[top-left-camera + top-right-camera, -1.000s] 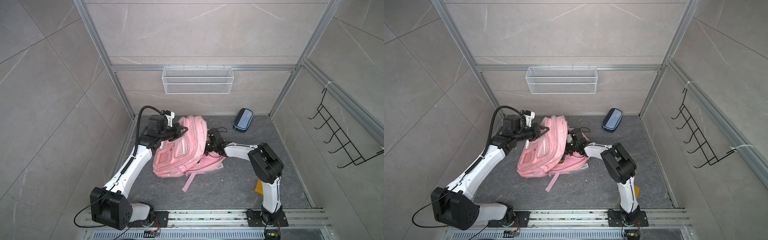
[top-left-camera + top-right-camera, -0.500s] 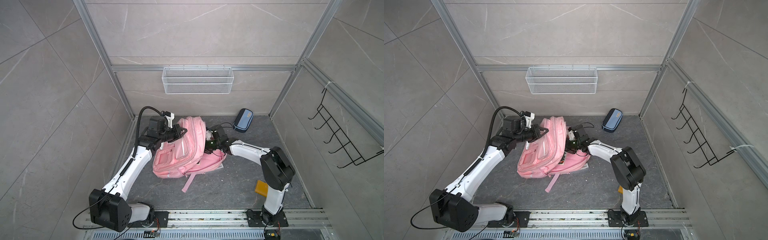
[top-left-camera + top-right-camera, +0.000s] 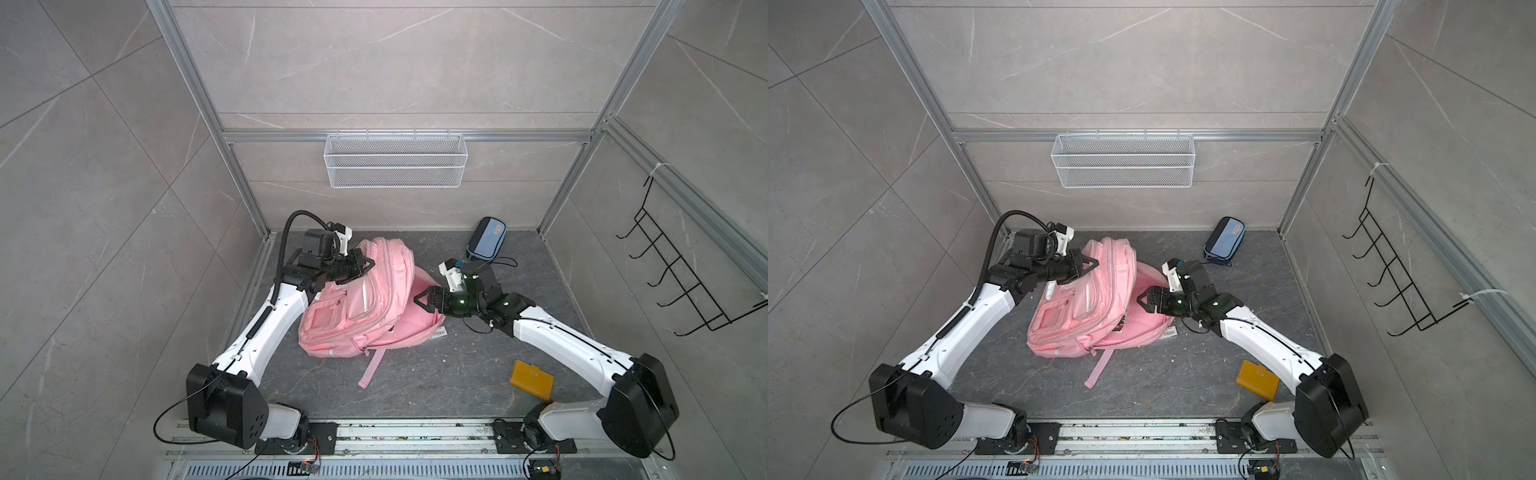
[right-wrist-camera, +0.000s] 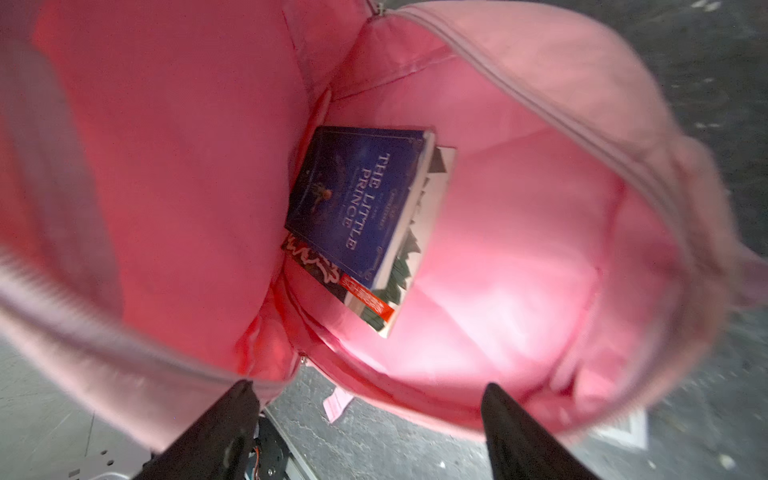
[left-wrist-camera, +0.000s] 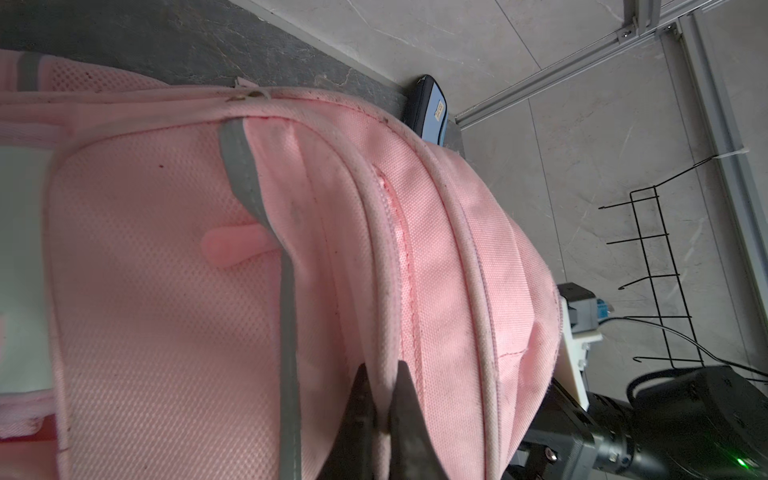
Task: Pack the student bag
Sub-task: 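Lower the blue book into the backpack opening and release with the right gripper, then withdraw the right gripper from the backpack while left gripper releases the opening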
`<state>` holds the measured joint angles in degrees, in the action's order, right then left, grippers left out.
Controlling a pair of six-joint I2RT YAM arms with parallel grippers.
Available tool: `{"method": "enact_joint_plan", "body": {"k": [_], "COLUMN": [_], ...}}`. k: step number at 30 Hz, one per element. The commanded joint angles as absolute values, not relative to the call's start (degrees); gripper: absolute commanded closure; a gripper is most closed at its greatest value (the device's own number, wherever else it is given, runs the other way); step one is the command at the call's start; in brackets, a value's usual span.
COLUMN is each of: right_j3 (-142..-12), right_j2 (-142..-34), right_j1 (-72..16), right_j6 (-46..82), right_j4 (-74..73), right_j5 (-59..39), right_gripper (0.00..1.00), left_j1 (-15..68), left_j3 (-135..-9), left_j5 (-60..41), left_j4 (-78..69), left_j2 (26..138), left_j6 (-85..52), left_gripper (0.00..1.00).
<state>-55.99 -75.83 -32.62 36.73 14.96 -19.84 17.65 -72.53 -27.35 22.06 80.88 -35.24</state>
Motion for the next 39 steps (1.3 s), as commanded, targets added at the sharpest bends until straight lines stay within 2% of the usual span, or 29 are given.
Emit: {"method": "enact_joint_plan", "body": {"k": [1, 9, 24, 29, 31, 38, 39], "right_j3": [-55.0, -53.0, -55.6, -56.1, -56.2, -55.1, -55.1], "right_j2": [-72.2, -65.8, -68.8, -69.4, -69.8, -72.5, -72.8], "right_j1": [-32.2, -30.1, -30.1, -30.0, -30.1, -30.1, -30.1], "right_j6": [34.4, 35.8, 32.0, 30.9, 29.7, 28.3, 28.5], "right_j4": [21.5, 26.4, 25.6, 25.1, 24.9, 23.9, 23.4], "right_j5": [-12.3, -3.4, -5.1, -6.1, -7.0, -8.7, -9.1], "right_gripper": [0.14, 0.13, 0.14, 0.14, 0.14, 0.14, 0.14], "left_j1": [17.2, 20.2, 25.1, 25.2, 25.2, 25.2, 25.2], "left_j3": [-75.6, -76.5, -80.2, -81.5, -82.7, -83.7, -83.0], "left_j5": [-26.5, -24.5, -17.0, -15.5, -14.9, -12.5, -12.3], "left_j4": [17.5, 17.5, 20.8, 21.8, 23.2, 35.8, 37.3], "left_j2": [82.9, 90.4, 103.2, 103.8, 102.9, 94.7, 93.1], "left_j6": [-33.0, -32.1, -30.7, -30.6, -30.1, -27.5, -27.5], "left_gripper": [1.0, 1.0, 1.0, 0.99, 0.87, 0.3, 0.24]}}
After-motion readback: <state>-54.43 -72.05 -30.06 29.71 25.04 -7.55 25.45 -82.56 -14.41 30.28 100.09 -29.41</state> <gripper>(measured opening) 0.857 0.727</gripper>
